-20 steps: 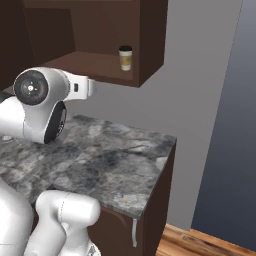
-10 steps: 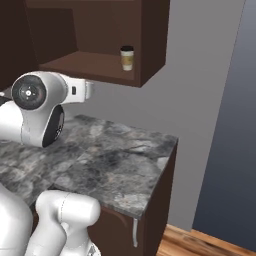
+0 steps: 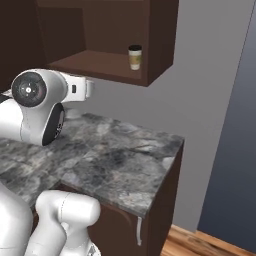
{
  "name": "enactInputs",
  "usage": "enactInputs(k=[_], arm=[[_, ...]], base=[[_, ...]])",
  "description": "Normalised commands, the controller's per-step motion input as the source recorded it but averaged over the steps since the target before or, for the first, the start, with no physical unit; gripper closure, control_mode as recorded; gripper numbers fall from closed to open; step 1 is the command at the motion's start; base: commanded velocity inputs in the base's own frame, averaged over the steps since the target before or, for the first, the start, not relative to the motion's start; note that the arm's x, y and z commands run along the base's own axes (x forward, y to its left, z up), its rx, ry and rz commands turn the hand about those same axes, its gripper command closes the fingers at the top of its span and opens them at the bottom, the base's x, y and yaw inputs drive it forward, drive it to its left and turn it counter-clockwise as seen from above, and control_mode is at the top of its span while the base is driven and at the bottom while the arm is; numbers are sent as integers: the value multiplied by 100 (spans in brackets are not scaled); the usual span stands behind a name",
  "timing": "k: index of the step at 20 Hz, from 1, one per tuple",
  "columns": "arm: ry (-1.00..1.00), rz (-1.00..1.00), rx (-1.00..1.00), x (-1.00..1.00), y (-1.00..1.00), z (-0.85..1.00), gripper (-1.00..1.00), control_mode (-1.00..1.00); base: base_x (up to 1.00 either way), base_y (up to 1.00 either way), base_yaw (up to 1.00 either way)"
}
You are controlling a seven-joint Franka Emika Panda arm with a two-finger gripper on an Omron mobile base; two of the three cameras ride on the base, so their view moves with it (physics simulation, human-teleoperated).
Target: Sort all alcoholic drinks to one cabinet, and non-alcoholic drinks to the other.
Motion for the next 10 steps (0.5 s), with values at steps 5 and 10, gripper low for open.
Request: enactInputs(k=[5,10], arm=[[0,0,0,0,0,0,-100,100],[0,0,0,0,0,0,-100,100]], base=[[-34,-9,18],[-37,-18,26]])
